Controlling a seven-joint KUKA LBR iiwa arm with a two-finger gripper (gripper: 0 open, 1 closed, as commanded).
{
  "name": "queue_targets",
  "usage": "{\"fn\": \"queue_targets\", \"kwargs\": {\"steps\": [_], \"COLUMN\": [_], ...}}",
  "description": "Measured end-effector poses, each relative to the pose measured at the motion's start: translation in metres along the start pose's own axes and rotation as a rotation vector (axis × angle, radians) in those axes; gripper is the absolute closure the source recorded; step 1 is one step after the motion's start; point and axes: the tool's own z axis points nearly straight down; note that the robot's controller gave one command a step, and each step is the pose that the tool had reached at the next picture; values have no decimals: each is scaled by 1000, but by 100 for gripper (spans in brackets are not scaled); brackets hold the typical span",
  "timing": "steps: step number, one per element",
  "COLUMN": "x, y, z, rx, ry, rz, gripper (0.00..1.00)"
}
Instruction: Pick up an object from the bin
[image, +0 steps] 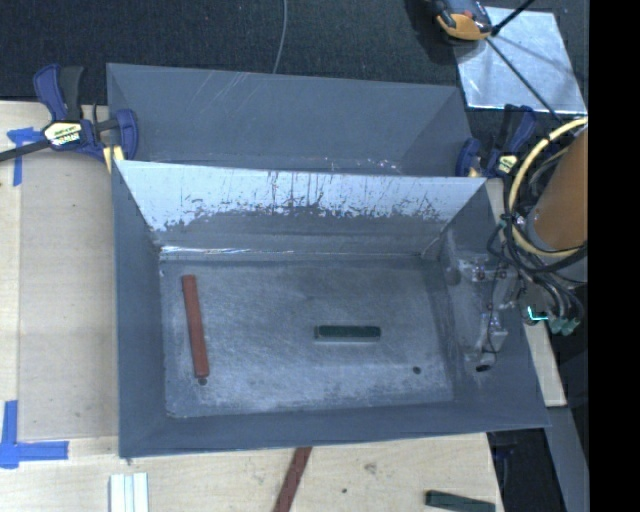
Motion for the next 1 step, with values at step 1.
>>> {"fn": "queue_targets", "kwargs": {"steps": [1], "x": [-2], "y": [0], "z": [-3], "rx": [1], "ry": [-7], "rz": [-3], "gripper": [0]}}
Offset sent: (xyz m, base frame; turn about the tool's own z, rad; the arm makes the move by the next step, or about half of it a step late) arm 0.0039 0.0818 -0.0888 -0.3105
